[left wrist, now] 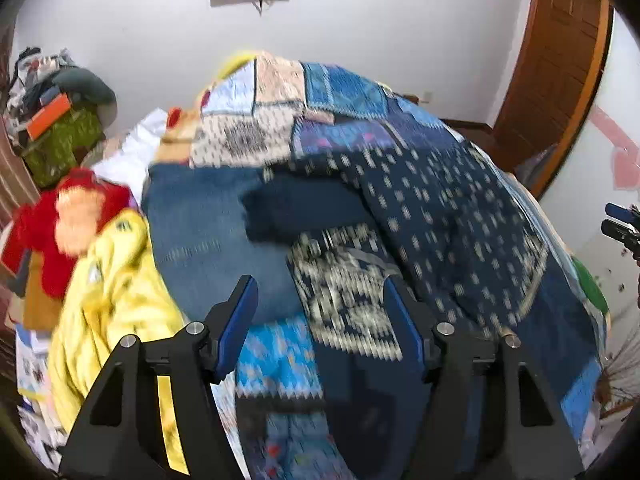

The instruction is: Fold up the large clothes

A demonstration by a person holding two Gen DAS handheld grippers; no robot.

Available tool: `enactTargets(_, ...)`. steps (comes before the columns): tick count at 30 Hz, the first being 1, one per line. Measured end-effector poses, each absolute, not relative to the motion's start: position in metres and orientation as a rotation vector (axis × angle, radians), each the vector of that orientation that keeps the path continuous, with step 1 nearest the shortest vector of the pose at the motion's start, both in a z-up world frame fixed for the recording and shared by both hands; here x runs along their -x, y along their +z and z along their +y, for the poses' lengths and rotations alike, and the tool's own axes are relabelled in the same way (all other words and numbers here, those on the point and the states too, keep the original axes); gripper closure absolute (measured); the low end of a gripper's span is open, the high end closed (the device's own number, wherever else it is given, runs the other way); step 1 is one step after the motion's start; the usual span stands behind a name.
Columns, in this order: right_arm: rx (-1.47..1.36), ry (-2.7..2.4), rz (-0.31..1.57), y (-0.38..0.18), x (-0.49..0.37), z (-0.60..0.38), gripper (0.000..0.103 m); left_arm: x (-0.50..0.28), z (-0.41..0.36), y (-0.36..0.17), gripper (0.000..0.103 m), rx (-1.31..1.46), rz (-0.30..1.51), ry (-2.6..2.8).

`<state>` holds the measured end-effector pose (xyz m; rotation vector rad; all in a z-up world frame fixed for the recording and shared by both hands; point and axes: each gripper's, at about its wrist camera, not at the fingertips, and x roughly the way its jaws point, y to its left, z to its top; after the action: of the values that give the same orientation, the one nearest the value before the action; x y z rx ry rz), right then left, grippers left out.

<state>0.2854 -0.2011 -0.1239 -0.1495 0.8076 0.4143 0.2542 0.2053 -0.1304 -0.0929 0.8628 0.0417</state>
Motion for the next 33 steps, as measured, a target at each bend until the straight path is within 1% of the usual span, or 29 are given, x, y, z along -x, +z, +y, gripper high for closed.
enactTargets(4, 0.148, 0.412, 0.866, -0.148, -0.250, -0.211, 0.016, -0.224, 0.198, -0.162, 0.036, 0.150, 0.932, 0.017)
enactTargets(7, 0.125, 0.409, 0.930, -0.172, -0.232, -0.222, 0.016, -0.206, 0.192, -0.197, 0.036, 0.193, 1.017, -0.004)
enactTargets(11, 0.087, 0.397, 1.022, -0.204, -0.218, -0.238, 0.016, -0.184, 0.187, -0.239, 0.036, 0.330, 1.111, -0.052)
enactTargets(16, 0.037, 0.399, 1.117, -0.239, -0.207, -0.252, 0.016, -0.170, 0.178, -0.260, 0.036, 0.464, 1.138, -0.121)
enactTargets(19, -0.009, 0.407, 1.103, -0.247, -0.203, -0.257, 0.016, -0.165, 0.175, -0.266, 0.036, 0.516, 1.133, -0.127)
enactTargets(20, -0.025, 0.416, 1.091, -0.247, -0.202, -0.257, 0.018, -0.164, 0.175, -0.268, 0.036, 0.542, 1.131, -0.131)
enactTargets(21, -0.043, 0.430, 1.085, -0.247, -0.202, -0.257, 0.022, -0.162, 0.174, -0.269, 0.036, 0.557, 1.123, -0.134)
enactTargets(23, -0.075, 0.454, 1.086, -0.248, -0.204, -0.255, 0.047, -0.159, 0.170, -0.266, 0.040, 0.533, 1.108, -0.135)
enactTargets(24, -0.079, 0.459, 1.088, -0.250, -0.205, -0.254, 0.051, -0.159, 0.168, -0.262, 0.046, 0.509, 1.098, -0.140)
enactTargets(25, -0.086, 0.465, 1.084, -0.249, -0.206, -0.252, 0.059, -0.158, 0.163, -0.258, 0.053, 0.482, 1.088, -0.144)
enactTargets(26, -0.097, 0.480, 1.082, -0.249, -0.207, -0.251, 0.069, -0.157, 0.158, -0.254, 0.057, 0.449, 1.078, -0.147)
enactTargets(27, -0.112, 0.493, 1.080, -0.248, -0.208, -0.250, 0.074, -0.158, 0.153, -0.250, 0.067, 0.415, 1.067, -0.148)
enactTargets(28, -0.127, 0.511, 1.077, -0.247, -0.209, -0.249, 0.084, -0.159, 0.149, -0.246, 0.081, 0.381, 1.059, -0.146)
enactTargets(29, -0.130, 0.521, 1.071, -0.244, -0.210, -0.248, 0.088, -0.159, 0.146, -0.241, 0.086, 0.347, 1.051, -0.142)
enactTargets(30, -0.124, 0.522, 1.061, -0.241, -0.210, -0.247, 0.088, -0.160, 0.144, -0.237, 0.091, 0.323, 1.043, -0.137)
enactTargets(33, -0.099, 0.535, 0.983, -0.220, -0.213, -0.241, 0.090, -0.165, 0.146, -0.215, 0.092, 0.303, 0.993, -0.145)
